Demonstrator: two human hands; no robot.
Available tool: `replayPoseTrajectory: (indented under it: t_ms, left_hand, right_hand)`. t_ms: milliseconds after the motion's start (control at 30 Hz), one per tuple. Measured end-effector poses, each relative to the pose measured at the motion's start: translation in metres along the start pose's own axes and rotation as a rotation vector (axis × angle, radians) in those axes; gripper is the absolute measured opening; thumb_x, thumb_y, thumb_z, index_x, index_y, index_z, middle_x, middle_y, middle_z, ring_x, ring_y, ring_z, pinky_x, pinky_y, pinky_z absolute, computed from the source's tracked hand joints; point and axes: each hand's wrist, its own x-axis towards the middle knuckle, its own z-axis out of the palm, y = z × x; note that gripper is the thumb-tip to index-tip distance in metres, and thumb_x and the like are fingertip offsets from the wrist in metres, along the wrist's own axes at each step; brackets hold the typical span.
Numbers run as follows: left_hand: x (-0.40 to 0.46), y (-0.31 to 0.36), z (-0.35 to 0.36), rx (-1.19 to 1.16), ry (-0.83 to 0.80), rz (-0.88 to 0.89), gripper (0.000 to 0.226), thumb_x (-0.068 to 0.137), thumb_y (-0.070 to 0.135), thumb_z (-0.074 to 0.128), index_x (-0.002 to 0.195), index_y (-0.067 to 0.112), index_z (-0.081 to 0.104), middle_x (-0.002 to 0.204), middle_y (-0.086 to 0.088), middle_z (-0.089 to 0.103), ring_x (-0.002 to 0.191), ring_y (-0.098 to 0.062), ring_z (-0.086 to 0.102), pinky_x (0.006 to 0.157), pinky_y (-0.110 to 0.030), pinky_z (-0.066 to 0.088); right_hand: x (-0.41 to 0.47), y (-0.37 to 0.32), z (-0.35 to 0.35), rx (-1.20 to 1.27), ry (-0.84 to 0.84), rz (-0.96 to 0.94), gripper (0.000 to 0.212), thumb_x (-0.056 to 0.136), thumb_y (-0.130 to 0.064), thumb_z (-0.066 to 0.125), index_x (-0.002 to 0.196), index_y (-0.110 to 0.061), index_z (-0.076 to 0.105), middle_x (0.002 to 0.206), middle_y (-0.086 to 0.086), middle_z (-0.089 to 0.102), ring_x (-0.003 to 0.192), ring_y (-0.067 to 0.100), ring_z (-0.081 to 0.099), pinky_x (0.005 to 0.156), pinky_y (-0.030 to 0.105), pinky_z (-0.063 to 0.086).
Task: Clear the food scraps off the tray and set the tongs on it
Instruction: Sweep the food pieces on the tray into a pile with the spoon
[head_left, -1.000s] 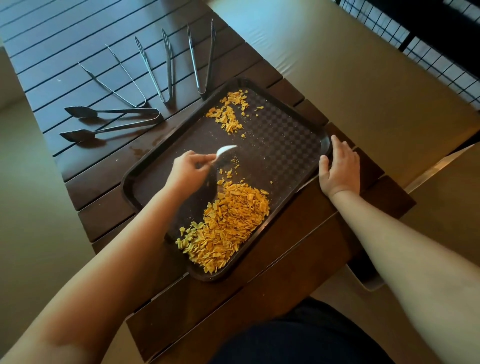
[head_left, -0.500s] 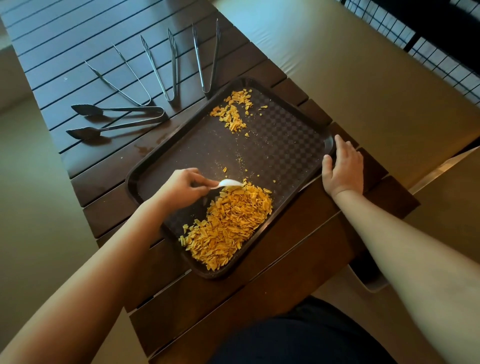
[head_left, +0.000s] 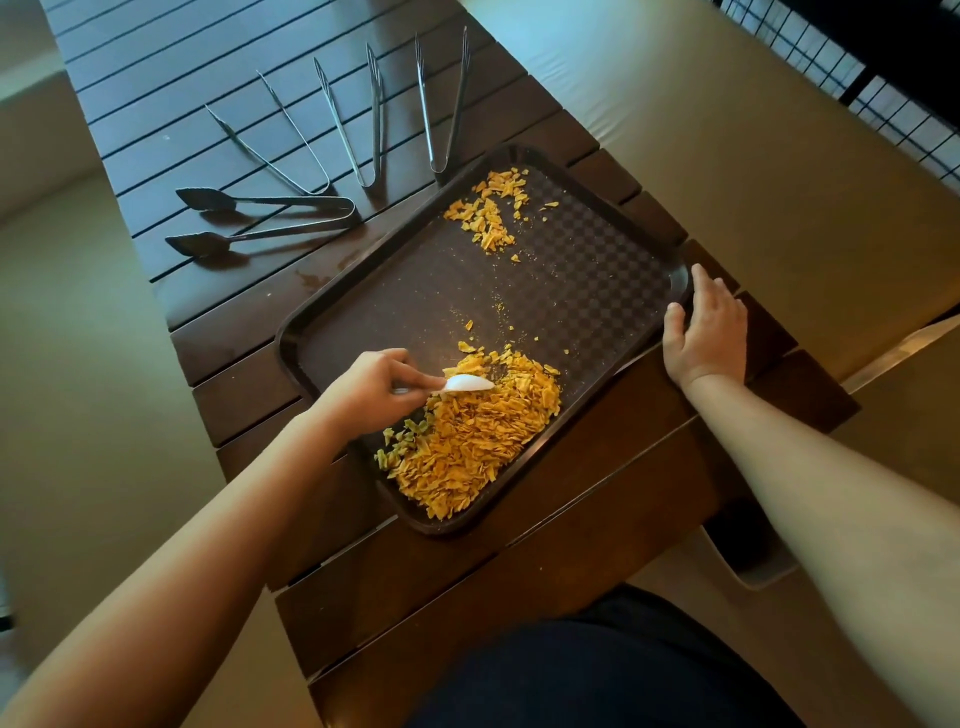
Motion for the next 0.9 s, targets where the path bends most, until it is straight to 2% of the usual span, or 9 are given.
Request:
replayPoseTrajectory:
  t_ms: [67,167,267,367,433,700,900]
  left_hand:
    - [-0.006,-0.004,-0.002,-0.006,-0.010,-0.006,0.023,0.087,0.021,0.063,0.105,0.035,0.066,0.090,0.003,0.055,0.081,-0.013,0.055,0.071,-0.027,0.046]
    - [-0.005,-0.004,-0.007,-0.023,0.017,-0.006,0.021,0.087,0.020,0.063,0.104,0.031,0.068,0.085,0.007,0.053,0.075,-0.007,0.052,0.064,-0.017,0.041]
    - [0.010,0.003,-0.012,-0.104,0.183,-0.003,0.022,0.087,0.018,0.062,0.106,0.029,0.066,0.083,0.006,0.052,0.068,-0.006,0.047,0.060,-0.017,0.037]
    - [0.030,0.008,-0.013,-0.116,0.301,-0.076,0.025,0.090,0.018,0.059,0.114,0.022,0.067,0.092,0.001,0.052,0.078,-0.008,0.048,0.064,-0.018,0.038]
    - [0.039,0.006,-0.011,-0.097,0.258,-0.127,0.026,0.091,0.019,0.057,0.116,0.020,0.066,0.097,-0.001,0.052,0.083,-0.011,0.048,0.068,-0.019,0.039]
    - [0.009,-0.017,-0.010,-0.149,0.013,-0.180,0.022,0.090,0.018,0.058,0.109,0.024,0.067,0.089,0.005,0.053,0.077,-0.008,0.050,0.063,-0.017,0.036]
    - [-0.002,-0.020,-0.023,-0.072,-0.065,-0.184,0.019,0.088,0.018,0.061,0.099,0.030,0.069,0.087,0.007,0.054,0.080,-0.009,0.051,0.065,-0.017,0.037]
  right_hand:
    - [0.000,-0.001,0.000,-0.004,0.001,-0.002,0.061,0.093,-0.041,0.025,0.145,-0.012,0.029,0.148,0.014,0.036,0.140,0.029,0.027,0.116,0.045,0.018]
    - [-0.001,-0.002,0.000,0.000,-0.005,-0.001,0.062,0.092,-0.042,0.025,0.146,-0.012,0.029,0.149,0.013,0.036,0.140,0.029,0.027,0.116,0.044,0.017]
    - [-0.001,-0.002,0.000,0.001,-0.004,-0.002,0.062,0.092,-0.042,0.024,0.146,-0.011,0.029,0.149,0.014,0.036,0.140,0.029,0.027,0.116,0.044,0.017]
    - [-0.002,-0.003,-0.001,0.001,-0.009,-0.001,0.062,0.092,-0.042,0.025,0.146,-0.011,0.029,0.149,0.014,0.035,0.140,0.029,0.026,0.116,0.044,0.017]
    - [-0.002,-0.003,-0.002,0.000,-0.010,-0.002,0.063,0.092,-0.042,0.024,0.146,-0.011,0.029,0.149,0.013,0.035,0.141,0.029,0.026,0.116,0.044,0.016]
    - [-0.002,-0.002,-0.002,-0.005,0.000,-0.007,0.063,0.091,-0.042,0.023,0.146,-0.010,0.029,0.149,0.013,0.035,0.141,0.029,0.026,0.116,0.043,0.016]
    - [-0.002,-0.003,-0.001,-0.008,0.006,-0.005,0.061,0.093,-0.042,0.026,0.145,-0.011,0.030,0.148,0.013,0.036,0.140,0.029,0.028,0.115,0.044,0.019]
